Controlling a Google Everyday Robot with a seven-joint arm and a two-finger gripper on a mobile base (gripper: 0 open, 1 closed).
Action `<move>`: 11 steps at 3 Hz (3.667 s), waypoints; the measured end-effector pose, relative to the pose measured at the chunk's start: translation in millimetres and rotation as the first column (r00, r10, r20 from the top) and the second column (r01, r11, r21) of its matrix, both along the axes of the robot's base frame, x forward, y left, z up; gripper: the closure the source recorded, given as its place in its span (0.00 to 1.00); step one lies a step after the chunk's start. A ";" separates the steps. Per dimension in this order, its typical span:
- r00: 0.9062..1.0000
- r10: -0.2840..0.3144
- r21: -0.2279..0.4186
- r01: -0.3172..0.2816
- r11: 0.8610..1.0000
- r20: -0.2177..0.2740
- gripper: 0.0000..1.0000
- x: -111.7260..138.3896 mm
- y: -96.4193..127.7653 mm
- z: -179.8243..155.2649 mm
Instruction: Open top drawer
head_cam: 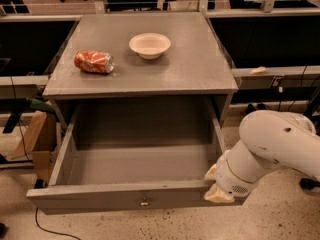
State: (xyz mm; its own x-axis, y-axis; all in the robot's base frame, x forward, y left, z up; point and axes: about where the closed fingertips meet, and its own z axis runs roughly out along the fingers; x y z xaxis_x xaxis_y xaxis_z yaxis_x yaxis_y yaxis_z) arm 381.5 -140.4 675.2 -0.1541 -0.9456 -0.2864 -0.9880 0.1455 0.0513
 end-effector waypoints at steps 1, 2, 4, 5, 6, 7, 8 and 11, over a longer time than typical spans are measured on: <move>1.000 -0.014 -0.006 0.014 1.000 0.003 1.00 -1.9 -5.2 3.0; 0.999 -0.050 -0.019 0.050 0.999 0.011 1.00 -11.2 -17.8 1.8; 0.999 -0.050 -0.019 0.050 0.999 0.011 0.58 -11.2 -15.4 1.8; 0.999 -0.050 -0.019 0.050 0.999 0.011 0.35 -11.2 -15.4 1.8; 0.999 -0.050 -0.019 0.050 0.999 0.011 0.11 -11.2 -15.4 1.8; 0.999 -0.050 -0.019 0.050 0.999 0.011 0.00 -11.2 -15.4 1.8; 1.000 -0.022 -0.026 0.022 0.999 0.008 0.00 -15.9 -15.5 1.4; 0.998 -0.003 -0.073 -0.001 0.997 -0.055 0.18 -63.4 -35.3 -13.7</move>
Offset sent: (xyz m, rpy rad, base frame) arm -0.0225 -0.0365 -0.0001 -0.0353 -0.0203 -0.1015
